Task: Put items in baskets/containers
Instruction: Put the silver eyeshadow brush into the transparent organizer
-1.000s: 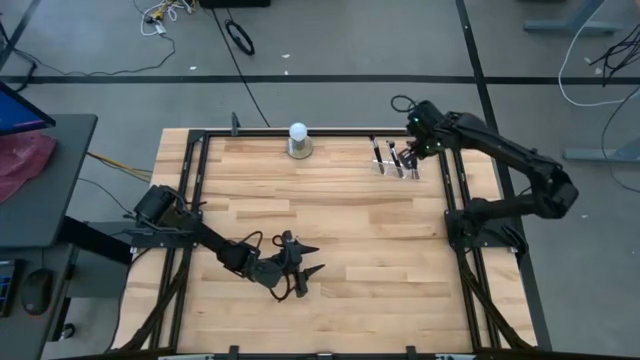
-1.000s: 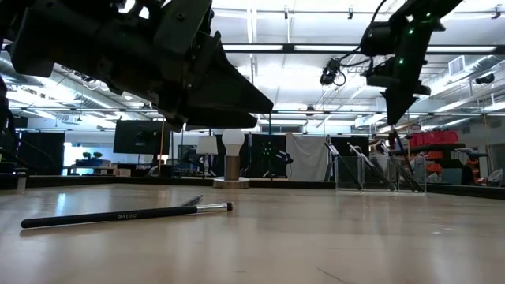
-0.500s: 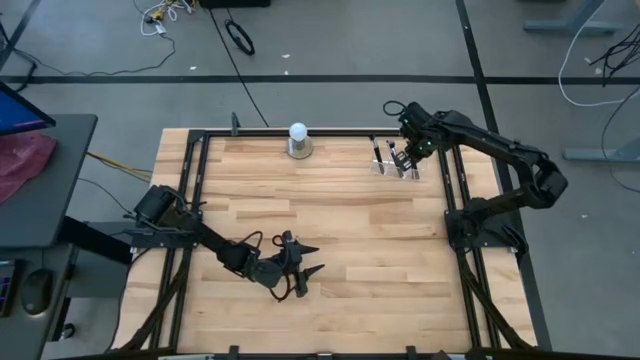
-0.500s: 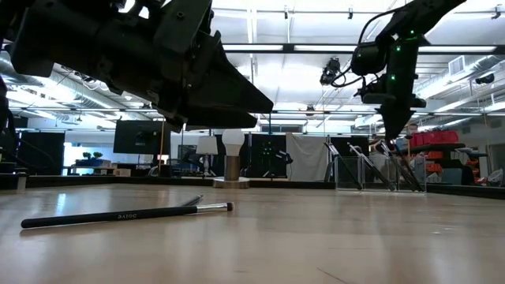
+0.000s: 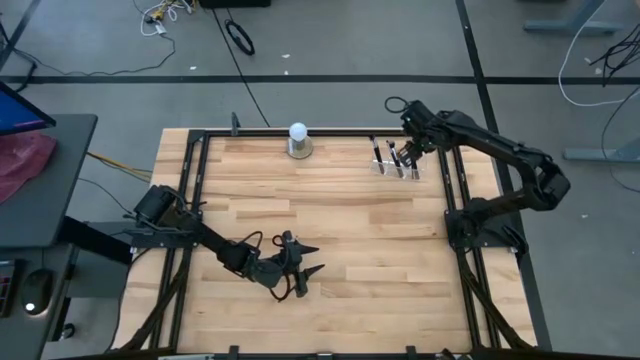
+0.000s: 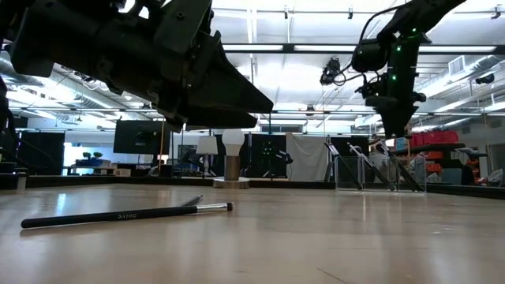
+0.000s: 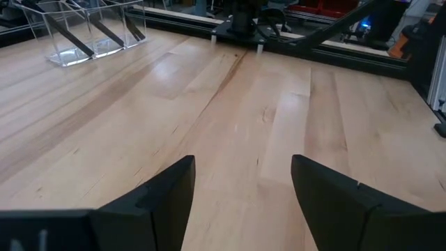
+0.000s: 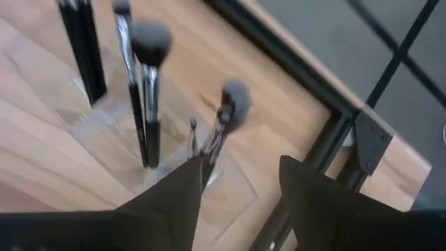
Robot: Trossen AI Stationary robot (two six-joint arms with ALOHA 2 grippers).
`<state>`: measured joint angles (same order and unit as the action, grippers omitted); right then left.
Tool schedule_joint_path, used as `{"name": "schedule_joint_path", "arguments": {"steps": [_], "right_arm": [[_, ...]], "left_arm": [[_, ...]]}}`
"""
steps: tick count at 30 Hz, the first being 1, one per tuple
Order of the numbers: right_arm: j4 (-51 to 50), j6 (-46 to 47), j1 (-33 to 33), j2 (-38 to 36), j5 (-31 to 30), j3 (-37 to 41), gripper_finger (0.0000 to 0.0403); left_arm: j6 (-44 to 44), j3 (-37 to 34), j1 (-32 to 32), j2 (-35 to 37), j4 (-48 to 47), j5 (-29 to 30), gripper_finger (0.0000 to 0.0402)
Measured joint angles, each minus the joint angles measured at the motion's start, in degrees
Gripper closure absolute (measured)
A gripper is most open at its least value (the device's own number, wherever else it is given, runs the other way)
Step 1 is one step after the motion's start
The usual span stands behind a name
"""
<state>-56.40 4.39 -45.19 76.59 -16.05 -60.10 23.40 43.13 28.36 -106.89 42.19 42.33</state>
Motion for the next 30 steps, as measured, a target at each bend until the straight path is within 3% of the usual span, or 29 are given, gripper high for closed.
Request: {"name": "schedule_joint_path", "arguments": {"steps": [10, 15, 18, 23, 26, 30], "right_arm": [[1.75, 2.96, 7.69, -13.52, 0.00, 0.00, 0.0238], [0.77, 9.59, 19.85, -18.47, 0.84, 1.51, 0.0253], [5.35, 13.49, 30.05, -20.12, 1.22, 6.08, 0.0261], [22.99, 21.85, 48.27, -20.16, 1.66, 19.22, 0.0273], [41.73, 25.34, 58.68, -18.13, 1.62, 28.24, 0.0280], [70.91, 24.36, 70.13, -12.26, 1.30, 37.15, 0.0289]], "left_arm": [[-0.02, 0.00, 0.08, 0.00, 0.00, 0.00, 0.0158], [-0.19, 0.00, 0.21, 0.00, 0.00, 0.01, 0.0158], [-2.70, -0.03, 1.66, 0.02, -0.43, 0.14, 0.0159], [-2.33, 1.04, 7.16, 2.28, -5.20, 7.54, 0.0159], [4.02, 2.66, 10.51, 3.81, -14.57, 15.58, 0.0159], [17.06, 5.40, 12.00, 4.23, -28.52, 17.48, 0.0159]]}}
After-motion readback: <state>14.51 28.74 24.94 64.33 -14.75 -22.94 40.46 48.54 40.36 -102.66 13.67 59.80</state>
